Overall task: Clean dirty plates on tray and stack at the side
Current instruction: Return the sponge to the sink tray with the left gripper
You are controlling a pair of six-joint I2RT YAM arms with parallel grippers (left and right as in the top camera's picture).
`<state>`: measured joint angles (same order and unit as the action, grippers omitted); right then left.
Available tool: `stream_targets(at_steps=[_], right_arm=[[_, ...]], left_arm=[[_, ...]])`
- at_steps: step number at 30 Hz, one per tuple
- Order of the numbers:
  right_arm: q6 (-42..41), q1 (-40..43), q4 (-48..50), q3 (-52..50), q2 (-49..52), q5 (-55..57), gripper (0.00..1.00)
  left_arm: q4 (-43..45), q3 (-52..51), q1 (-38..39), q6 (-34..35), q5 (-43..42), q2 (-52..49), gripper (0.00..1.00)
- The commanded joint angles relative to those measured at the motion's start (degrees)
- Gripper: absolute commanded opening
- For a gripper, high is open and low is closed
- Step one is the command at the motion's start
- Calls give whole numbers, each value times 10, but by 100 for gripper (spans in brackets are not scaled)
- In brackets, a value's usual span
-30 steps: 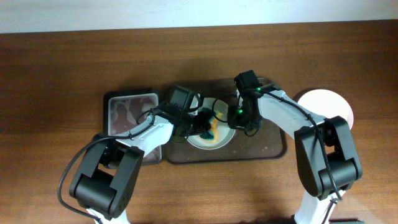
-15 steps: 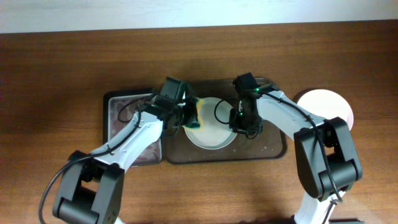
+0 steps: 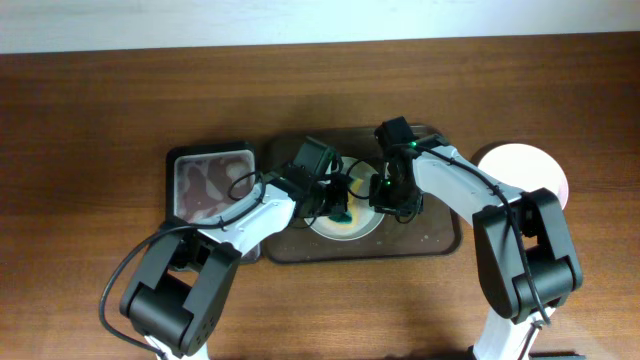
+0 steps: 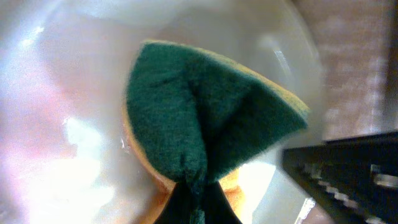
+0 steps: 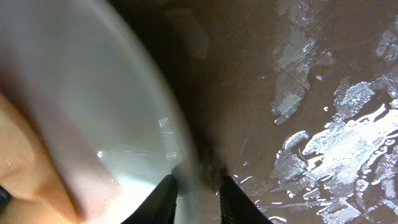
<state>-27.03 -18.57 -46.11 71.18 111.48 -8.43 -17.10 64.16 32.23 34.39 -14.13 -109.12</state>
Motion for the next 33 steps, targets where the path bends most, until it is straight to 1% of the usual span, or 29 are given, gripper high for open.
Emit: stream_targets(at_steps=[1, 2, 6, 7, 9, 13, 14, 16, 17, 20, 21, 23, 24, 26, 29, 33], right_arm=[[-5, 2, -3, -5, -4, 16, 25], [-5, 2, -3, -5, -4, 16, 25], [-5, 2, -11, -5, -4, 16, 25], [-5, 2, -13, -5, -4, 16, 25], [-5, 2, -10, -5, -4, 16, 25], [-2, 2, 15, -5, -4, 16, 25], [-2, 2, 26, -5, -4, 14, 22], [-2, 2, 40, -5, -4, 4, 7], [-2, 2, 46, -5, -4, -11, 4], [28, 2, 56, -5, -4, -46, 4], [28, 3, 54, -5, -4, -46, 4], [28, 3, 54, -5, -6, -45, 4], [32, 3, 54, -3, -8, -45, 4], [47, 3, 52, -3, -18, -44, 4], [58, 3, 38, -3, -42, -20, 4], [58, 3, 12, -3, -103, 67, 4]], left_arm=[[-53, 4, -7, 7, 188, -5, 0], [-63, 4, -9, 6, 220, -5, 0], [-101, 36, -22, -74, 224, 29, 0], [-112, 47, -22, -82, 223, 42, 0], [-140, 64, -22, -84, 223, 70, 0], [-200, 69, -32, -84, 223, 121, 0], [-219, 69, -42, -84, 224, 133, 0], [-257, 69, -70, -84, 224, 152, 0], [-270, 69, -84, -84, 224, 156, 0], [-311, 68, -142, -93, 221, 156, 0], [-312, 68, -160, -131, 200, 155, 0], [-312, 67, -183, -177, 159, 153, 0], [-312, 66, -199, -215, 131, 150, 0], [-312, 62, -221, -259, 104, 145, 0], [-313, 53, -240, -273, 98, 131, 0], [-279, 26, -243, -281, 99, 105, 0]])
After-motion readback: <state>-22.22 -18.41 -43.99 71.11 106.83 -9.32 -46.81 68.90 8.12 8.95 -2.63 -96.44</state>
